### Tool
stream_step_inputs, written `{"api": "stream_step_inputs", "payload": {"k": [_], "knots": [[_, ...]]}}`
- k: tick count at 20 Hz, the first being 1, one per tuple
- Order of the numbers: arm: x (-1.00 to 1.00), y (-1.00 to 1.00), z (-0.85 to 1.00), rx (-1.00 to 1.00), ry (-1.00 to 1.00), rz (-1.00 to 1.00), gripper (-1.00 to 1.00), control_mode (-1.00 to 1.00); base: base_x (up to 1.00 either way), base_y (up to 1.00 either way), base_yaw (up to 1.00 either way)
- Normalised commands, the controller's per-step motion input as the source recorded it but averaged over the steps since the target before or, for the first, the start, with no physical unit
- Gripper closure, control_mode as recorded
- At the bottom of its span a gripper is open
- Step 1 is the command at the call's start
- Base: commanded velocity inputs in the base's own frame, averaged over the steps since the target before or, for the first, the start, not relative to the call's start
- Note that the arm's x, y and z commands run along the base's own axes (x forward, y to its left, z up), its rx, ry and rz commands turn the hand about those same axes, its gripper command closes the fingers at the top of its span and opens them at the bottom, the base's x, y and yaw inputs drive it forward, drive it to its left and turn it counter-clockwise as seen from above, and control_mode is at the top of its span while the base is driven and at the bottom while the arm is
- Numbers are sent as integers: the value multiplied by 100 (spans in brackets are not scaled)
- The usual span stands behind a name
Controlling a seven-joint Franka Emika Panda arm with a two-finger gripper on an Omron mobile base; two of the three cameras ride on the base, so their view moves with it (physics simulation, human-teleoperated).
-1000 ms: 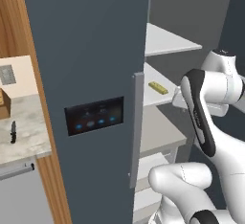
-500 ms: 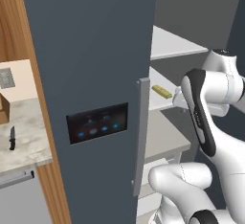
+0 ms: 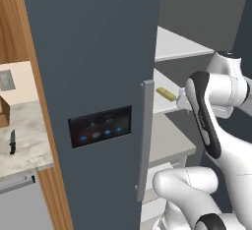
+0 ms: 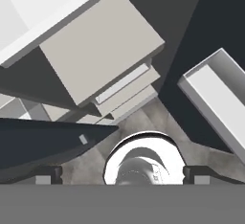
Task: Retrieve the butter from the fridge and place it on a plate on the dining table. Then retrieve the butter knife by the fridge and place it near the plate.
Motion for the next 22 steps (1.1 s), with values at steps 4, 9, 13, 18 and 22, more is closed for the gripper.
{"api": "stream_step_inputs", "payload": {"k": [4,9,13,18,22], "knots": [[11,0,-27,-1,0,9,-100,-100,0,0,0],[28,-7,-27,-21,-17,8,-100,-100,0,0,0],[48,-10,-31,-21,-34,15,-100,-100,0,0,0],[50,-18,13,-1,-10,11,-100,-100,0,0,0],[45,-18,22,0,1,6,-100,-100,0,0,0]]}}
